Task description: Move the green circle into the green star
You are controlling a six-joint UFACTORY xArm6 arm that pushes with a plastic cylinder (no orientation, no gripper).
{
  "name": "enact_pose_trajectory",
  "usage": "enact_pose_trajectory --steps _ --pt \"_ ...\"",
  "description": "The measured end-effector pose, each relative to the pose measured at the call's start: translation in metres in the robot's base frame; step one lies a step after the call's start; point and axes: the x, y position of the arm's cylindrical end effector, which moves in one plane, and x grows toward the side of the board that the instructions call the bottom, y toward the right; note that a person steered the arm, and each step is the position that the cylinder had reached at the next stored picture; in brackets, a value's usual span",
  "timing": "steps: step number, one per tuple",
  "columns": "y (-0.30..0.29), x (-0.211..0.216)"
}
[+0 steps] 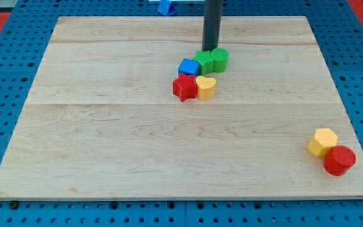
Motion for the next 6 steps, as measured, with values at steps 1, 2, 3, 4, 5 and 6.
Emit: enact_pose_trajectory --steps 1,2,3,4,5,6 --pt "0.004 0.013" --pt "0.034 -0.016" --pt "0.07 -0.023" --pt "0.082 0.006" --pt "0.077 0.024" --pt "0.059 0.033"
